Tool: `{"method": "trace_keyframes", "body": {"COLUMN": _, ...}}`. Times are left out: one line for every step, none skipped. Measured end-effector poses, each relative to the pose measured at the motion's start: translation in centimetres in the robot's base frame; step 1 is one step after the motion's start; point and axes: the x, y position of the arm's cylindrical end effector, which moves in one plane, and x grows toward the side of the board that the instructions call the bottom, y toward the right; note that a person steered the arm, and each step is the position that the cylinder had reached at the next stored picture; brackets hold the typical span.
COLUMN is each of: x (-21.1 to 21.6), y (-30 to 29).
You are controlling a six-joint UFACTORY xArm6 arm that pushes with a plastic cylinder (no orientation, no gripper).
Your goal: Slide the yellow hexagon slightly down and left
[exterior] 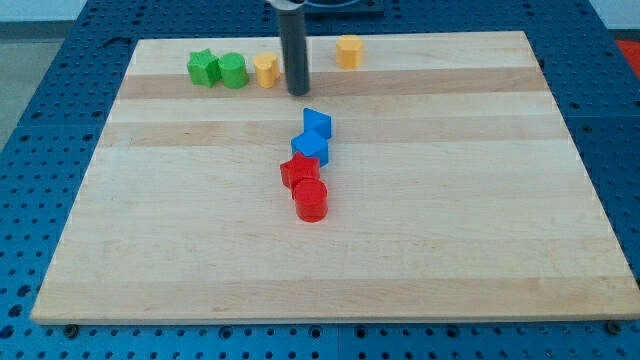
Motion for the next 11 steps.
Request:
{"method": "trace_keyframes", "body": {"x": 0.0, "y": 4.5}}
{"method": "trace_keyframes", "body": {"x": -0.5, "y": 9.6}}
{"method": "trace_keyframes", "body": {"x": -2.5, "y": 14.1}}
{"method": "trace_keyframes", "body": {"x": -7.1, "y": 15.5}}
{"method": "trace_keyframes", "body": {"x": -10.6, "y": 13.9}}
{"method": "trace_keyframes", "body": {"x": -11.0, "y": 10.5}}
{"method": "trace_keyframes", "body": {"x": -10.7, "y": 8.3}}
{"method": "trace_keyframes", "body": {"x": -9.2, "y": 7.5}}
{"method": "trace_keyframes", "body": {"x": -6.9, "y": 6.0}}
{"method": "trace_keyframes", "body": {"x": -6.3, "y": 4.8}}
{"method": "trace_keyframes", "body": {"x": -6.3, "y": 5.4}}
